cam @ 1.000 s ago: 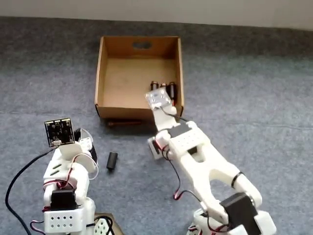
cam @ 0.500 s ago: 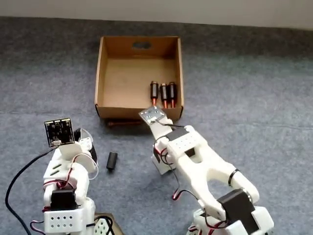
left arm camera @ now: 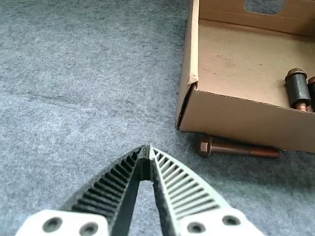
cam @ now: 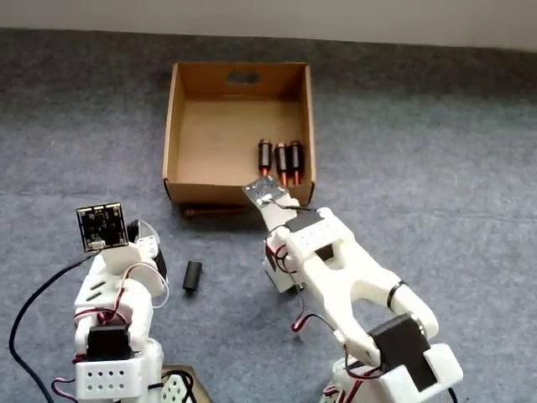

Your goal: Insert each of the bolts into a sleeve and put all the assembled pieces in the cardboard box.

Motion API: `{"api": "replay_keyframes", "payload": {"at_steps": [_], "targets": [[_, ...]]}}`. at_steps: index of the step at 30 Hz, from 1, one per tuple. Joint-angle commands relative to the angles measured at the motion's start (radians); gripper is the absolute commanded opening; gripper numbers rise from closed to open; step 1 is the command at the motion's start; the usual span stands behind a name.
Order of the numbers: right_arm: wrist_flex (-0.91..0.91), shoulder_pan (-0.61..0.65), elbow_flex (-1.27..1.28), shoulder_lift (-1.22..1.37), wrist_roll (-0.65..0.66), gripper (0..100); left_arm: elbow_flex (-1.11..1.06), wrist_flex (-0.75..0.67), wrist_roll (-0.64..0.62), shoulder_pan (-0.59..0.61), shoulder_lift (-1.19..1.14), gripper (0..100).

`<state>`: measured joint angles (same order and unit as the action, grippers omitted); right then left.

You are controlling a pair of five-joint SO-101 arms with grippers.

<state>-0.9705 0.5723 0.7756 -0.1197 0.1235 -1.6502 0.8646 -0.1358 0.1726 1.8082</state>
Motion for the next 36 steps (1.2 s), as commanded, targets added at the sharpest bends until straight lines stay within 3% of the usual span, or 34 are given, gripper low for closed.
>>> {"api": "replay_keyframes", "payload": {"at_steps": [1,5,7,13,18,21,26,30,33,36], "targets": [[-0.015,-0.045,0.016,-0.199,0.018,0.5,0.008,-0.02,0.008,0.002,0.005,1],[0.027,-0.16,0.039,-0.476,0.018,0.5,0.024,-0.02,0.017,0.005,0.005,1],[0.039,-0.219,0.051,-0.579,0.012,0.5,0.059,-0.015,0.081,0.005,-0.001,1],[0.097,-0.384,0.116,-0.736,-0.057,0.5,0.2,0.083,0.118,-0.001,-0.004,1],[0.166,-0.521,0.248,-0.819,-0.081,0.5,0.254,0.123,0.146,-0.087,-0.007,1],[0.223,-0.573,0.361,-0.928,-0.16,0.5,0.269,0.12,0.169,-0.137,-0.064,1],[0.223,-0.642,0.427,-1.165,-0.192,0.5,0.438,0.091,0.23,-0.222,-0.366,1],[0.223,-0.657,0.515,-1.308,-0.236,0.5,0.671,0.086,0.33,-0.325,-0.716,8],[0.223,-0.662,0.547,-1.369,-0.239,0.5,0.825,0.089,0.275,-0.389,-0.949,10],[0.223,-0.662,0.562,-1.383,-0.241,0.5,0.915,0.084,0.114,-0.453,-1.129,10]]}}
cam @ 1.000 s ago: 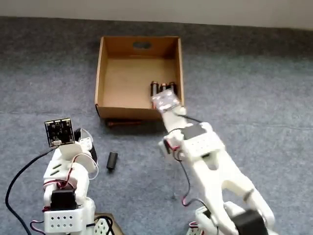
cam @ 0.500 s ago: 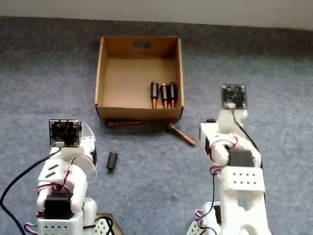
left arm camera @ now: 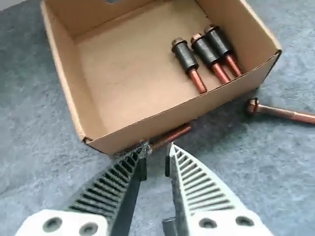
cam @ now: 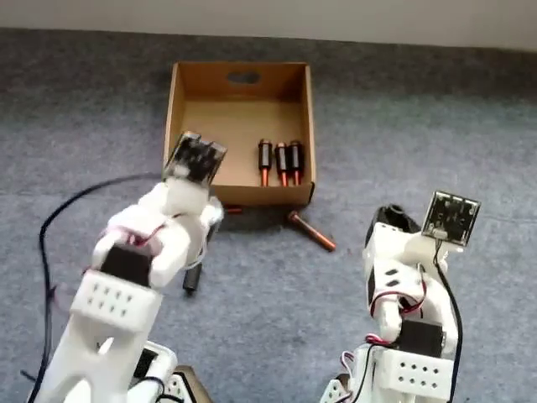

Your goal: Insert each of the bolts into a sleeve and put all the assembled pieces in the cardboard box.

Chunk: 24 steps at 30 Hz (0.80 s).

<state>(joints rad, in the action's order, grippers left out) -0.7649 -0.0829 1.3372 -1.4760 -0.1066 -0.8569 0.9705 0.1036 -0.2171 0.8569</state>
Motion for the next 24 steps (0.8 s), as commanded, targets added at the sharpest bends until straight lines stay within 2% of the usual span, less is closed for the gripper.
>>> {"api": "replay_keyframes", "payload": {"at_steps": [1,7,9,13,17,24], "targets": [[0.018,-0.007,0.001,-0.025,-0.011,0.5,0.145,-0.021,-0.189,-0.09,-0.228,10],[0.018,-0.007,-0.001,-0.027,-0.011,0.5,0.266,-0.023,-0.628,-0.234,-0.433,11],[0.018,-0.007,0.001,-0.027,-0.011,0.5,0.295,-0.044,-0.726,-0.262,-0.483,11],[0.018,-0.007,0.001,-0.027,-0.011,0.5,0.323,-0.112,-0.71,-0.328,-0.572,10],[0.018,-0.007,0.002,-0.027,-0.011,0.5,0.335,-0.117,-0.844,-0.367,-0.656,11],[0.018,-0.007,0.002,-0.027,-0.011,0.5,0.481,-0.135,-0.925,-0.371,-0.812,11]]}}
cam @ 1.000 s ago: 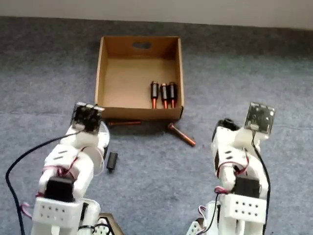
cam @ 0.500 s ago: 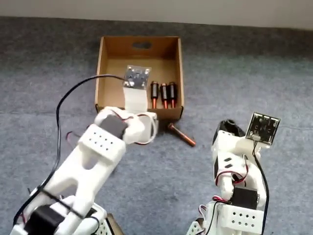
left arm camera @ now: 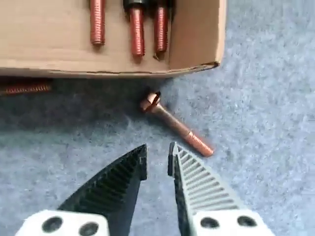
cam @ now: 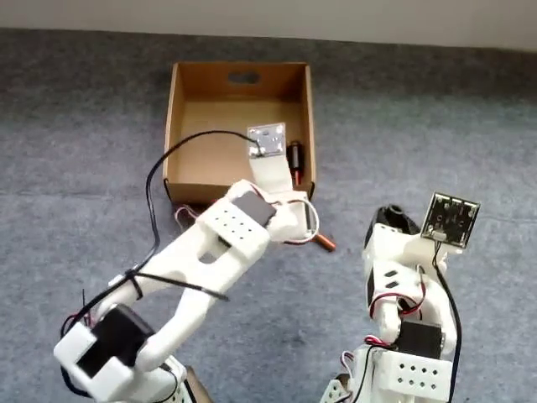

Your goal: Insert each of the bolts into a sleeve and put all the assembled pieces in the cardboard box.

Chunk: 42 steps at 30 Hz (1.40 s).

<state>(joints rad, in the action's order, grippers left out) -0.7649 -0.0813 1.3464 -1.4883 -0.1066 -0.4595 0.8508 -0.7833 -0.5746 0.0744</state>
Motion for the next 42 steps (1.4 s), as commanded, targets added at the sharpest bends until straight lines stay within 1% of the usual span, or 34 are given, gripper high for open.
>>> {"api": "replay_keyframes", "payload": {"at_steps": [1,3,6,8,13,16,24,27,32,37,42], "targets": [[0.018,-0.008,-0.007,-0.015,-0.011,0.5,0.101,-0.015,-0.057,-0.013,-0.054,11],[0.018,-0.008,-0.007,-0.015,-0.009,0.5,0.13,-0.015,-0.089,-0.013,-0.108,12],[0.018,-0.008,-0.007,-0.015,-0.008,0.5,0.171,-0.012,-0.132,-0.013,-0.179,20],[0.018,-0.008,-0.007,-0.015,-0.008,0.5,0.193,-0.011,-0.144,-0.015,-0.2,23],[0.018,-0.008,-0.007,-0.015,-0.008,0.5,0.219,-0.017,-0.149,-0.015,-0.209,23],[0.018,-0.008,-0.005,-0.015,-0.008,0.5,0.202,-0.037,-0.204,-0.007,-0.211,23],[0.018,-0.01,0.015,-0.019,-0.006,0.5,0.101,-0.166,-0.324,-0.002,-0.211,23],[0.018,-0.01,0.016,-0.019,-0.006,0.5,0.088,-0.186,-0.359,0.008,-0.211,23],[0.018,-0.01,0.016,-0.019,-0.006,0.5,0.084,-0.18,-0.393,0.016,-0.211,23],[0.018,-0.01,0.016,-0.019,-0.006,0.5,0.07,-0.106,-0.402,0.01,-0.209,23],[0.018,-0.01,0.016,-0.019,-0.006,0.5,0.065,-0.107,-0.402,0.008,-0.211,23]]}}
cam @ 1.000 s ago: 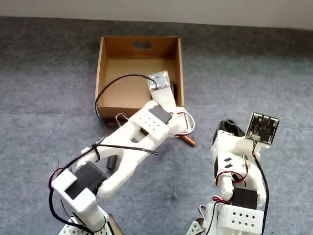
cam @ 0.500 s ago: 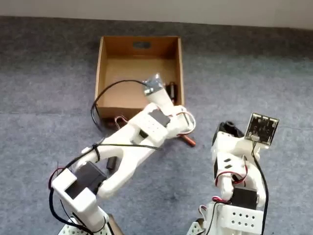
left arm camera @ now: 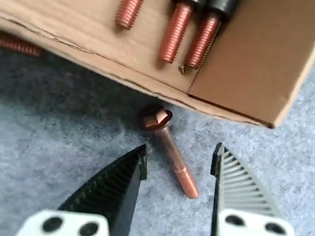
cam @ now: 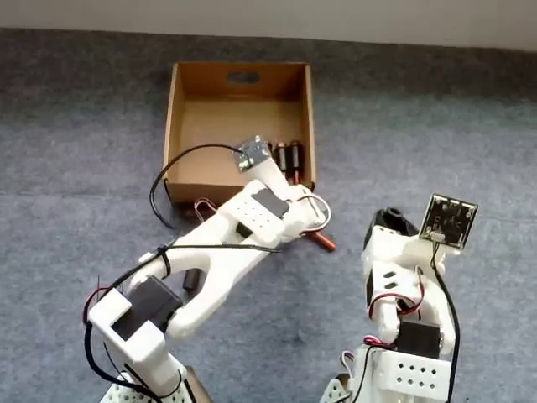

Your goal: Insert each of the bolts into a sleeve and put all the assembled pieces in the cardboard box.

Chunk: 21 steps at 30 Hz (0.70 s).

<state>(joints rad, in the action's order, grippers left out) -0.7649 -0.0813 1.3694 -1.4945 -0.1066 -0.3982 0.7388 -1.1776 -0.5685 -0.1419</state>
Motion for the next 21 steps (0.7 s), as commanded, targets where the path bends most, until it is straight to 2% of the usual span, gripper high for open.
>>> {"api": "replay_keyframes", "payload": {"at_steps": [1,10,14,16,20,21], "targets": [[0.018,-0.01,-0.007,-0.013,-0.006,0.5,0.004,0.005,-0.008,0.002,0.004,23],[0.018,-0.01,-0.004,-0.013,-0.006,0.5,0.119,-0.011,-0.021,0.001,-0.203,23],[0.019,-0.01,-0.004,-0.015,-0.006,0.5,0.151,-0.011,-0.02,0.001,-0.189,22],[0.019,-0.01,-0.004,-0.015,-0.006,0.5,0.14,-0.011,-0.02,0.001,-0.165,18],[0.022,-0.01,-0.004,-0.015,-0.006,0.5,0.105,-0.012,0.028,0.001,-0.124,0],[0.022,-0.01,-0.004,-0.015,-0.006,0.5,0.096,-0.012,0.048,0.001,-0.12,2]]}}
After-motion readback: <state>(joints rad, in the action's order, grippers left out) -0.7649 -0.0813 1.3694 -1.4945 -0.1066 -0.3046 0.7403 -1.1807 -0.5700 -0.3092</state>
